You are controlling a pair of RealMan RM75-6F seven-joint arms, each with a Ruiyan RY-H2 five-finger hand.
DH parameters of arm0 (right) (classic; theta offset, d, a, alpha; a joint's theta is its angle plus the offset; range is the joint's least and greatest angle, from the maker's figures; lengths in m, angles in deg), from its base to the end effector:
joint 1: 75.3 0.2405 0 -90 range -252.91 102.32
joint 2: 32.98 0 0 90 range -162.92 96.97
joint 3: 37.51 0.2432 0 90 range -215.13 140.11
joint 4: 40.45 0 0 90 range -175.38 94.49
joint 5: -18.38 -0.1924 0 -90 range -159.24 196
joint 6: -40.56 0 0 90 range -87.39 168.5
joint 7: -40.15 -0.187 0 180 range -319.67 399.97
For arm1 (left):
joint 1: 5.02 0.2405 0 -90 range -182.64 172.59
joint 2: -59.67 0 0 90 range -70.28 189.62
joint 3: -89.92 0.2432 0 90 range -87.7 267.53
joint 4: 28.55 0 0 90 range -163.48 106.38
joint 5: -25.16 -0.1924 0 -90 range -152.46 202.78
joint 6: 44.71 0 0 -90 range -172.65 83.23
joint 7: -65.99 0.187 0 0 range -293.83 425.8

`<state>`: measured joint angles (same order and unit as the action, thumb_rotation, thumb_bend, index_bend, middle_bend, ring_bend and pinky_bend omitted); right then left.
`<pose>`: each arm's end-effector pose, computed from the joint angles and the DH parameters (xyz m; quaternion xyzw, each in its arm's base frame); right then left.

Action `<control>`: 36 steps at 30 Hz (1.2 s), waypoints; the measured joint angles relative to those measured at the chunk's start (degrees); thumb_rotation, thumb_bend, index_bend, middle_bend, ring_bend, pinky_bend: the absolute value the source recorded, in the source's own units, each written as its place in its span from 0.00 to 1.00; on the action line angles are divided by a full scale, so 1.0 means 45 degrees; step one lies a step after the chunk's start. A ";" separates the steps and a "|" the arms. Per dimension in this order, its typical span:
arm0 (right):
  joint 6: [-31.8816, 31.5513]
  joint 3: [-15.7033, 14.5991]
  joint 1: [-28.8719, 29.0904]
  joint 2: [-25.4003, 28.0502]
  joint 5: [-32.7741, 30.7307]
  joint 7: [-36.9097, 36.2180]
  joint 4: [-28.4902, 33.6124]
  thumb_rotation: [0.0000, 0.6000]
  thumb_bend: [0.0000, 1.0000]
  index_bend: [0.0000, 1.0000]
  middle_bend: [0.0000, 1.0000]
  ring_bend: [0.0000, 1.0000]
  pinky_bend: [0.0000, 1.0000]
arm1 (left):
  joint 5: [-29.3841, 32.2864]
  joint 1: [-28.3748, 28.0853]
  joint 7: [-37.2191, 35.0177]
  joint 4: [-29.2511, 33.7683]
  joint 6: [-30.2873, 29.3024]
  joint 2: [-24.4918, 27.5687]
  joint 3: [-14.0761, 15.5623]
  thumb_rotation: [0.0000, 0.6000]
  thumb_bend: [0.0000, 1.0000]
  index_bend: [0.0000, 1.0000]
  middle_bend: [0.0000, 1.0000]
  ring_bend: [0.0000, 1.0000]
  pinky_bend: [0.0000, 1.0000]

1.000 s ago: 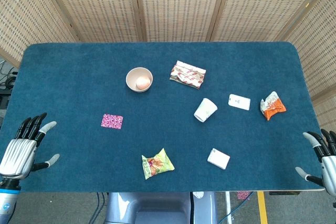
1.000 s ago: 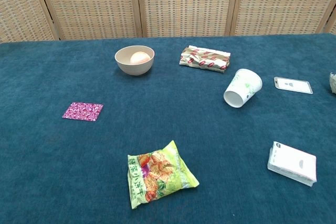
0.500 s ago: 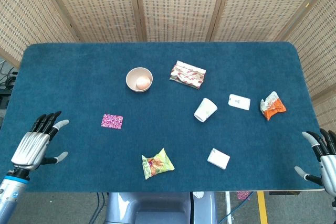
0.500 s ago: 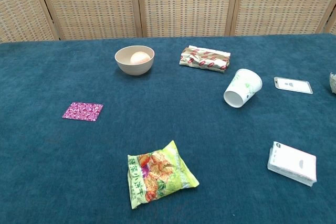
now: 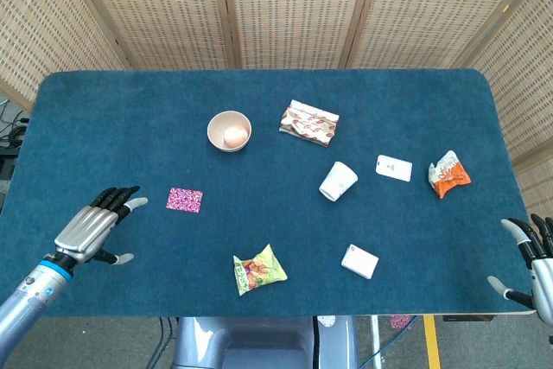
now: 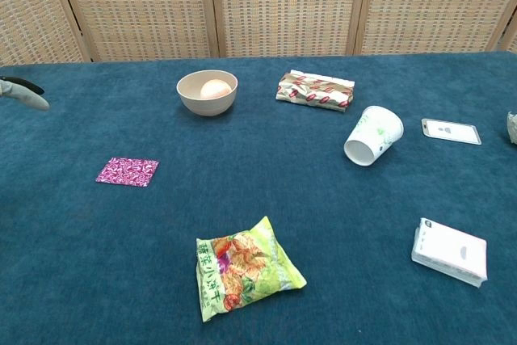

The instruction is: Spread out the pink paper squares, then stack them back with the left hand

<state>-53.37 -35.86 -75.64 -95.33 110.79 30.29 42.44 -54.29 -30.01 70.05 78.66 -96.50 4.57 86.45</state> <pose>-0.3100 -0.1896 0.2062 0.5934 -0.3450 0.4153 0.5970 -0.2154 0.2797 0.1019 -0.7459 -0.4436 -0.2888 0.4043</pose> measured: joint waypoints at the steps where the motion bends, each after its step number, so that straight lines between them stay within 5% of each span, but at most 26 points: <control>1: -0.0018 -0.0001 -0.0012 0.0001 0.0004 -0.0007 -0.0004 1.00 0.13 0.16 0.19 0.00 0.00 | 0.0075 -0.0138 -0.0115 -0.0074 0.0224 -0.0029 -0.0018 0.93 0.11 0.11 0.00 0.00 0.00; 10: -0.0018 0.0011 -0.0039 -0.0020 -0.0020 -0.0067 -0.0049 1.00 0.13 0.16 0.19 0.00 0.00 | 0.0825 -0.1335 -0.1018 -0.1027 0.2165 -0.0562 -0.0088 0.90 0.05 0.10 0.00 0.00 0.00; 12: -0.0013 0.0025 -0.0039 -0.0005 -0.0039 -0.0086 -0.0052 1.00 0.13 0.16 0.19 0.00 0.00 | 0.1054 -0.1614 -0.1247 -0.1211 0.2658 -0.0702 -0.0095 0.74 0.02 0.10 0.00 0.00 0.00; 14: -0.0009 0.0025 -0.0052 -0.0016 -0.0056 -0.0099 -0.0066 1.00 0.13 0.16 0.19 0.00 0.00 | 0.1286 -0.1898 -0.1480 -0.1419 0.3096 -0.0865 -0.0102 0.40 0.00 0.10 0.00 0.00 0.00; 17: 0.0018 0.0020 -0.0078 -0.0036 -0.0111 -0.0140 -0.0117 1.00 0.13 0.16 0.20 0.00 0.00 | 0.1630 -0.2211 -0.1819 -0.1740 0.3515 -0.1180 -0.0124 0.19 0.00 0.10 0.00 0.00 0.00; 36: 0.0069 0.0044 -0.0104 -0.0086 -0.0164 -0.0333 -0.0262 1.00 0.13 0.16 0.20 0.00 0.00 | 0.2922 -0.3204 -0.2236 -0.3353 0.4444 -0.2841 -0.0088 0.13 0.00 0.10 0.00 0.00 0.00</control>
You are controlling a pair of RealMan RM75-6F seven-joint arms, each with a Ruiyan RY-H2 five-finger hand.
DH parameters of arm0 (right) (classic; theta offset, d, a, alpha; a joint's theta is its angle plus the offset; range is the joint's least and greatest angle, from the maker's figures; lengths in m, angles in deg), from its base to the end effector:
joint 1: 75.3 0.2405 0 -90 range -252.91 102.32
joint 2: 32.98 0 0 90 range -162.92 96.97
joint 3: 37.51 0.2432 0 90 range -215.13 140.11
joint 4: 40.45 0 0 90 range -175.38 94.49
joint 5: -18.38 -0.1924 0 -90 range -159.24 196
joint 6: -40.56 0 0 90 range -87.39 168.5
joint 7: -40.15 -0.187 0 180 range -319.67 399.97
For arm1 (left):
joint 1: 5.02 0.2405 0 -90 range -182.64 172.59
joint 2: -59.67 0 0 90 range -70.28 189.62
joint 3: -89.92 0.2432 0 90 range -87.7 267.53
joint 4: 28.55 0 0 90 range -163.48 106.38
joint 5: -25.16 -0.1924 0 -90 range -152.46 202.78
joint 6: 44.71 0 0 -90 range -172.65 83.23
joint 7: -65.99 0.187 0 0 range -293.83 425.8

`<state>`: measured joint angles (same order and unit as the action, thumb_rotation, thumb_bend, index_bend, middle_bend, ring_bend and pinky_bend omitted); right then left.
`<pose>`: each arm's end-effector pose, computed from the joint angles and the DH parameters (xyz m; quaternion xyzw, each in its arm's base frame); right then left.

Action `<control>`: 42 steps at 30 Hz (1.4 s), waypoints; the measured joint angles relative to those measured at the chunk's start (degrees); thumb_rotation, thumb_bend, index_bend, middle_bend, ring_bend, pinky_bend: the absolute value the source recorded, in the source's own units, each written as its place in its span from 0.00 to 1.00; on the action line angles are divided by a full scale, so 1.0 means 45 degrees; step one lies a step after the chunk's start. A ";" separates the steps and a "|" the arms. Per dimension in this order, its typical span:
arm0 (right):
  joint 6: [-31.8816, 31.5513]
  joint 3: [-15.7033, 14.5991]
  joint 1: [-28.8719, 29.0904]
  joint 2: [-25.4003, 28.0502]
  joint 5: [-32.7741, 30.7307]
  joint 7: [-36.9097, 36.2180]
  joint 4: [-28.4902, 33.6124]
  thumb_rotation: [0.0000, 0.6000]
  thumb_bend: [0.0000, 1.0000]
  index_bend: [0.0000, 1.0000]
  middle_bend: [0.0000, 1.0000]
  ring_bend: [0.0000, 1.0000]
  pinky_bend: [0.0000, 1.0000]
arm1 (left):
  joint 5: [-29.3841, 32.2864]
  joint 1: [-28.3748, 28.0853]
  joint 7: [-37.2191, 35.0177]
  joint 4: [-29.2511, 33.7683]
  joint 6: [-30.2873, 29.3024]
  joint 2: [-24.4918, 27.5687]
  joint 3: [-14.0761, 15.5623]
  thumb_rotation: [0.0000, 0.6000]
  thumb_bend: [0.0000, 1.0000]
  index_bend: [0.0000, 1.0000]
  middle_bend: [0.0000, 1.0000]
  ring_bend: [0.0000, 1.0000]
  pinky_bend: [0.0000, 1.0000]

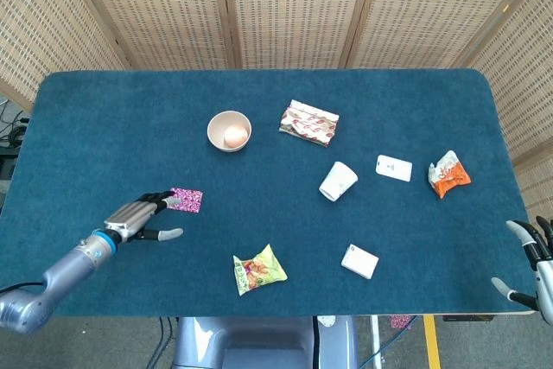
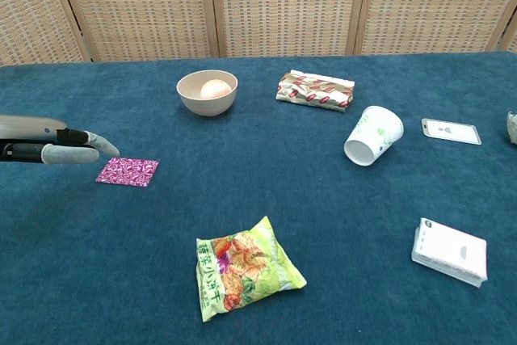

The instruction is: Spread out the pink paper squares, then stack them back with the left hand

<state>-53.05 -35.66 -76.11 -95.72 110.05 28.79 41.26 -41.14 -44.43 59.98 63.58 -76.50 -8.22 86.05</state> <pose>-0.3167 -0.1878 0.2072 0.5861 -0.3535 0.4139 0.6001 -0.2213 0.3292 0.0218 -0.7327 -0.5571 -0.2252 0.3194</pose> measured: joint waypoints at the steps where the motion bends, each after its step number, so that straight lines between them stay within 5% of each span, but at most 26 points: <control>1: 0.0000 -0.0001 0.0003 0.0006 0.0012 0.0000 0.0006 1.00 0.13 0.16 0.20 0.00 0.00 | 0.0059 -0.0037 -0.0002 -0.0062 0.0049 -0.0062 0.0003 0.12 0.00 0.10 0.00 0.00 0.00; 17: 0.0054 0.0013 -0.0046 0.0013 -0.0099 -0.0089 -0.0042 1.00 0.13 0.16 0.20 0.00 0.00 | 0.1760 -0.1019 0.0703 -0.1258 0.0588 -0.1531 0.0224 0.13 0.00 0.10 0.00 0.00 0.00; 42: 0.0083 0.0031 -0.0148 -0.0037 -0.0250 -0.0303 -0.0220 1.00 0.13 0.16 0.20 0.00 0.00 | 0.2762 -0.1877 0.1652 -0.0655 0.0336 -0.1956 0.0587 0.12 0.00 0.10 0.00 0.00 0.00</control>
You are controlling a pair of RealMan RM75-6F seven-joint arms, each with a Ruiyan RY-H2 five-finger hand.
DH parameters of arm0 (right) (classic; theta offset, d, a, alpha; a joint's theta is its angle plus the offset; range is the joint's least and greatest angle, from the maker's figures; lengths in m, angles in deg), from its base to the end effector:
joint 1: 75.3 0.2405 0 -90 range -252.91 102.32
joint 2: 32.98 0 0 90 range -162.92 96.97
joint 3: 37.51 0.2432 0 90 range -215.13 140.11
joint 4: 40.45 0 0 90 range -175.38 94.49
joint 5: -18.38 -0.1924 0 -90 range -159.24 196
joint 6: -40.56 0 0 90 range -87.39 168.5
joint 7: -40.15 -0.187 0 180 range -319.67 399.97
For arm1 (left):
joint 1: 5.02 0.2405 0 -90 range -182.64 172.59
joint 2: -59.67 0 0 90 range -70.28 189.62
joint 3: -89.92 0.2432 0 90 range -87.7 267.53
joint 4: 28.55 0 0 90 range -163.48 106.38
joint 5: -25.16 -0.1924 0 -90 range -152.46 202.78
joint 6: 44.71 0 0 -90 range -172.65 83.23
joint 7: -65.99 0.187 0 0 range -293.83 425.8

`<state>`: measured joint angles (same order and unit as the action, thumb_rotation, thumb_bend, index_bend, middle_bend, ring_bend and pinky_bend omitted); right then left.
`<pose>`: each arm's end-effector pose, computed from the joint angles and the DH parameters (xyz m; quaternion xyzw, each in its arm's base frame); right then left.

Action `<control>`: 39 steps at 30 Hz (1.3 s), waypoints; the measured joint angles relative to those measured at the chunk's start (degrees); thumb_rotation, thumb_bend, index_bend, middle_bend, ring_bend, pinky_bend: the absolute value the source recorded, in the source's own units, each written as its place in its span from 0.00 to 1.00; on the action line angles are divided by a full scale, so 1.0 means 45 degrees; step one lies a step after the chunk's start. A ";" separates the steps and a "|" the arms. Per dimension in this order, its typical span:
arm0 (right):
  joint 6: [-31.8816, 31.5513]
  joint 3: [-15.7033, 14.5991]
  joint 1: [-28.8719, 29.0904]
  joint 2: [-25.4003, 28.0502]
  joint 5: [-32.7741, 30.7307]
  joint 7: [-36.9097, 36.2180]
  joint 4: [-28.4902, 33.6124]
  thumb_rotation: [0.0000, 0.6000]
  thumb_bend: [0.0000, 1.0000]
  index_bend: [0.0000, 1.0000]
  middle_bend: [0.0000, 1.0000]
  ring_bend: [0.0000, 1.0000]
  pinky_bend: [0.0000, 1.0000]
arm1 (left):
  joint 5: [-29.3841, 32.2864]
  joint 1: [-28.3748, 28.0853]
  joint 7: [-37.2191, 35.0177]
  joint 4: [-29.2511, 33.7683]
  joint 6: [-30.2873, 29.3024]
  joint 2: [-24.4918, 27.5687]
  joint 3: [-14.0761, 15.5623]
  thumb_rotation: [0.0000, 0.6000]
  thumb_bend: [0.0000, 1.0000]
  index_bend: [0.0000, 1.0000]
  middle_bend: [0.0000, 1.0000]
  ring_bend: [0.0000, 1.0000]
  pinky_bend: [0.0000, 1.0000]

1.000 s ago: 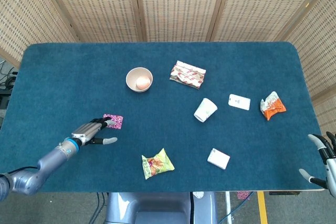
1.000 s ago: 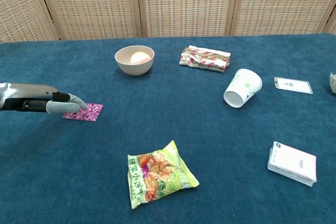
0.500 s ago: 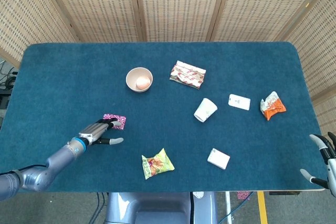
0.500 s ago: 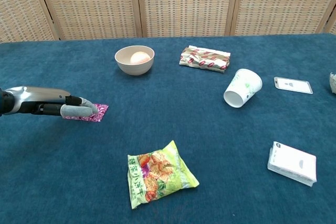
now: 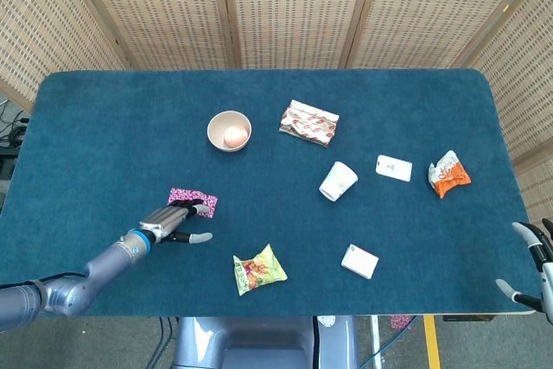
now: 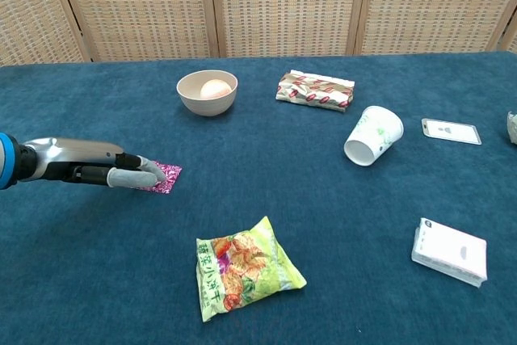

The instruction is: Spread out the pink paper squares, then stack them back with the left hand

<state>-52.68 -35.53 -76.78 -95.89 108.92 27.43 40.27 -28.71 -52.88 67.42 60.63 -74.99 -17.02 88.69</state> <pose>-0.3248 -0.1845 0.2096 0.5767 -0.3635 0.4092 0.6065 -0.1906 0.3354 -0.0314 -0.7497 -0.5622 -0.2017 0.2850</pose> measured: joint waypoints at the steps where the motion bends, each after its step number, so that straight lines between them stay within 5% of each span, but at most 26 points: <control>1: 0.0001 0.0002 -0.0005 0.0000 -0.0011 -0.0002 -0.0002 1.00 0.13 0.16 0.20 0.00 0.00 | 0.0000 -0.0018 0.0021 0.0043 -0.0007 -0.0002 0.0008 0.12 0.00 0.10 0.00 0.00 0.00; 26: -0.0056 0.0037 -0.0120 -0.0031 -0.0090 -0.0131 -0.0124 1.00 0.13 0.16 0.20 0.00 0.00 | -0.0543 -0.0538 0.1104 0.2021 -0.0516 0.0295 0.0590 0.12 0.00 0.10 0.00 0.00 0.00; 39: -0.0115 0.0037 -0.0169 -0.0048 -0.0070 -0.0199 -0.0187 1.00 0.13 0.17 0.20 0.00 0.00 | -0.0338 -0.0516 0.1389 0.1965 -0.1186 0.0282 0.0652 0.12 0.00 0.10 0.00 0.00 0.00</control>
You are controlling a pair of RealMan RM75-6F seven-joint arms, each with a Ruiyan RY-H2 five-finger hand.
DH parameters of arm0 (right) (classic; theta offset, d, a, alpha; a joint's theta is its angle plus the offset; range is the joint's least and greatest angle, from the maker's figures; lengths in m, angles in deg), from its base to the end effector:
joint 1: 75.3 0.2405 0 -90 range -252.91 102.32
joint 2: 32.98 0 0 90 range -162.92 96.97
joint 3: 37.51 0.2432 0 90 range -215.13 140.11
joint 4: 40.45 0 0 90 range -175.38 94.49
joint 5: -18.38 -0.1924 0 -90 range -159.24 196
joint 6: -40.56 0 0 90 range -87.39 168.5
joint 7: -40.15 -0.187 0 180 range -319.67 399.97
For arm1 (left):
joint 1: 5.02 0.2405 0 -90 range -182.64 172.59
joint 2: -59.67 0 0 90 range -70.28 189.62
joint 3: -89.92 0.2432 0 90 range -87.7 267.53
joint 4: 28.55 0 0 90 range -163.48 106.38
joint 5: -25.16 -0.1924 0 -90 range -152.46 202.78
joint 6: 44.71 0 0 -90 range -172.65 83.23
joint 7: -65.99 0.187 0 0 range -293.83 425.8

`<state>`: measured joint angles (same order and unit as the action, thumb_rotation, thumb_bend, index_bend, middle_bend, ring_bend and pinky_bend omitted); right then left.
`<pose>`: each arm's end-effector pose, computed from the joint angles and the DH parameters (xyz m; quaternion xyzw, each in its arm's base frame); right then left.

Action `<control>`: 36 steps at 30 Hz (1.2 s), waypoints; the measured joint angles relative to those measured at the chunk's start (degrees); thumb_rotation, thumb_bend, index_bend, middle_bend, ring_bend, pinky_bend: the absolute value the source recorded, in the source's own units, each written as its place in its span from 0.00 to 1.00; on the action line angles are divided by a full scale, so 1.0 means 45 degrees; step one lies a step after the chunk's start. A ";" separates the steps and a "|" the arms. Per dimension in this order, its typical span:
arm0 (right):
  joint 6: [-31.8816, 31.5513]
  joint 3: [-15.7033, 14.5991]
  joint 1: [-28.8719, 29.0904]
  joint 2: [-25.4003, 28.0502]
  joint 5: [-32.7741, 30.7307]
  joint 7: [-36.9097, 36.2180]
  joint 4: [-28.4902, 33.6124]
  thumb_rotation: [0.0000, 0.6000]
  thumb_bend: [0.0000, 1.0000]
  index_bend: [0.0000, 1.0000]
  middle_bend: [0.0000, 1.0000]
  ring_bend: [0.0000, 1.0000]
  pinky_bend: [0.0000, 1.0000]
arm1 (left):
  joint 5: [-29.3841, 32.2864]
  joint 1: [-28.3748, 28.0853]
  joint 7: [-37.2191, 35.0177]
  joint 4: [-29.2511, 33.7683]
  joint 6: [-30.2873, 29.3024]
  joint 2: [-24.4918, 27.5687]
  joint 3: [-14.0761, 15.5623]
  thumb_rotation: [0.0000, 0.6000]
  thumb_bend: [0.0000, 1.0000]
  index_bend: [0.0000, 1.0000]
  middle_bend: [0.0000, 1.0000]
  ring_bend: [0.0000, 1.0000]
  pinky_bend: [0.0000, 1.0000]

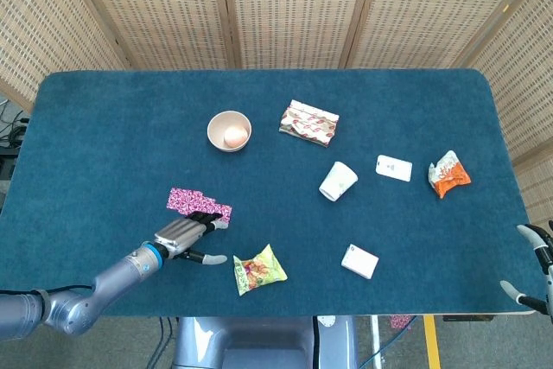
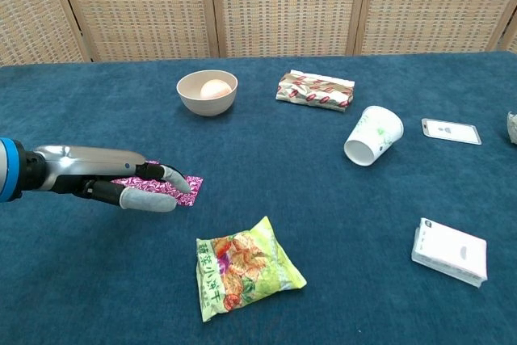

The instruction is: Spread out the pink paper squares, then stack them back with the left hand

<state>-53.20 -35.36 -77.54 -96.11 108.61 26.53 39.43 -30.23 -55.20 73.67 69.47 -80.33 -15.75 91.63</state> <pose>-0.3288 -0.1804 0.2124 0.5701 -0.3652 0.4098 0.6114 -0.1549 0.3094 -0.0358 -0.7962 -0.5076 -0.2097 0.2538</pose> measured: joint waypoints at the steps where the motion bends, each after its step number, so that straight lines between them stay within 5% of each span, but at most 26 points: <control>1: -0.0004 -0.0002 -0.0003 -0.0004 0.0007 -0.0007 -0.0008 1.00 0.13 0.17 0.20 0.00 0.00 | 0.0053 -0.0005 0.0011 -0.0091 -0.0007 -0.0031 -0.0001 0.12 0.00 0.10 0.00 0.00 0.00; 12: -0.0066 0.0003 -0.0081 0.0040 -0.0030 -0.0004 0.0015 1.00 0.13 0.17 0.20 0.00 0.00 | 0.0991 -0.0355 0.0334 -0.1039 0.0147 -0.0795 -0.0007 0.12 0.00 0.10 0.00 0.00 0.00; 36: -0.0072 0.0043 -0.0146 -0.0002 -0.0101 -0.0108 -0.0068 1.00 0.13 0.17 0.20 0.00 0.00 | 0.0643 -0.0558 0.1058 -0.0017 -0.0005 -0.0767 0.0509 0.12 0.00 0.10 0.00 0.00 0.00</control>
<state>-53.52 -35.17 -78.19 -96.12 108.15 26.05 39.12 -27.34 -57.71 78.43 69.40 -80.35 -19.20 93.92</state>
